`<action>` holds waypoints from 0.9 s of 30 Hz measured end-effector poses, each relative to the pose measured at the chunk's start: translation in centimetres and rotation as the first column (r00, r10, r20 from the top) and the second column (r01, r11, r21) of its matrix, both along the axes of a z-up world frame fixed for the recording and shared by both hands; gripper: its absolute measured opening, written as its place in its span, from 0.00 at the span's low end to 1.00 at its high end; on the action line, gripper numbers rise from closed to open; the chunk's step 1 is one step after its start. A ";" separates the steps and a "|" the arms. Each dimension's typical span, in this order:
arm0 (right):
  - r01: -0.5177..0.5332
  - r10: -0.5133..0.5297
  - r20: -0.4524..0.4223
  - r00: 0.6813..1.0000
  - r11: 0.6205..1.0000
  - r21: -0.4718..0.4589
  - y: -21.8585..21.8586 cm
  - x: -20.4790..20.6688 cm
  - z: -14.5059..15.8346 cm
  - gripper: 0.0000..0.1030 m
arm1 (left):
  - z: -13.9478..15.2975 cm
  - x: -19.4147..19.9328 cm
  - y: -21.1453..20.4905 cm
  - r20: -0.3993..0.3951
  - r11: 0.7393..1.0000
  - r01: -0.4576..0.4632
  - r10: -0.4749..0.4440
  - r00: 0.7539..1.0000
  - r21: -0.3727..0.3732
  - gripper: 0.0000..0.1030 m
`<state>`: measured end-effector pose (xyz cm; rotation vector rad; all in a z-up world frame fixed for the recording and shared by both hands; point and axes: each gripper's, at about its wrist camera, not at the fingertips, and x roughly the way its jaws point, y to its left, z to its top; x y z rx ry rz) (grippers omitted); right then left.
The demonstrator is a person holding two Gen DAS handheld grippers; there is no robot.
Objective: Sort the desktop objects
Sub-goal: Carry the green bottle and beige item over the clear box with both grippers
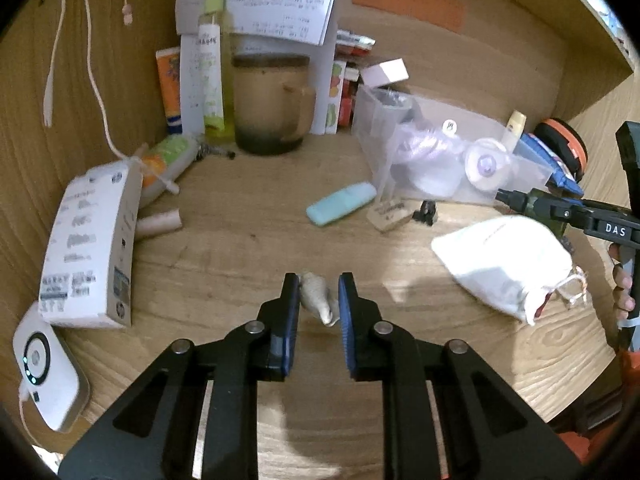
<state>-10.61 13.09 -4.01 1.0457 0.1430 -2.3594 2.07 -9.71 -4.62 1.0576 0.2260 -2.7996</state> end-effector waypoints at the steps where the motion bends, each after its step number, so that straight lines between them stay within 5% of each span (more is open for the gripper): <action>1: -0.001 0.001 -0.011 1.000 1.000 -0.001 0.0 0.2 0.4 0.37 | 0.2 -0.1 0.0 -0.006 1.000 0.002 -0.002 1.000 -0.003 0.18; 18: 0.038 -0.055 -0.166 0.985 0.994 -0.103 2.3 0.7 6.6 0.37 | 6.6 -6.5 1.9 -0.134 0.993 0.110 -0.115 0.984 -0.037 0.18; 27: 0.093 -0.115 -0.188 0.975 0.988 -0.120 4.2 -1.5 7.5 0.37 | 8.4 -11.5 4.9 -0.153 0.973 0.225 -0.230 0.961 -0.047 0.18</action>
